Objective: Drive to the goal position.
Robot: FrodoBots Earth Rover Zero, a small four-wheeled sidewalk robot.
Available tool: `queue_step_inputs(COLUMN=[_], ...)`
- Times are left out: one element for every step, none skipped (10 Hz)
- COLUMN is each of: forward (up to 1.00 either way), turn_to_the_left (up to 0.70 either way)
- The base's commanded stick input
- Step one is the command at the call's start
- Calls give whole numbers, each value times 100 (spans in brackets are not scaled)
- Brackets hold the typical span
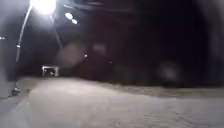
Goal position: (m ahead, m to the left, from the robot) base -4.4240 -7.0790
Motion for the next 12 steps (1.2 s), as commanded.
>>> queue_step_inputs(forward=[0,0,0,0,0,0,0,0,0,0,0,0], turn_to_the_left=[-57,-56,-58,-58,-58,-58,-58,-58,-58,-58,-58,-57])
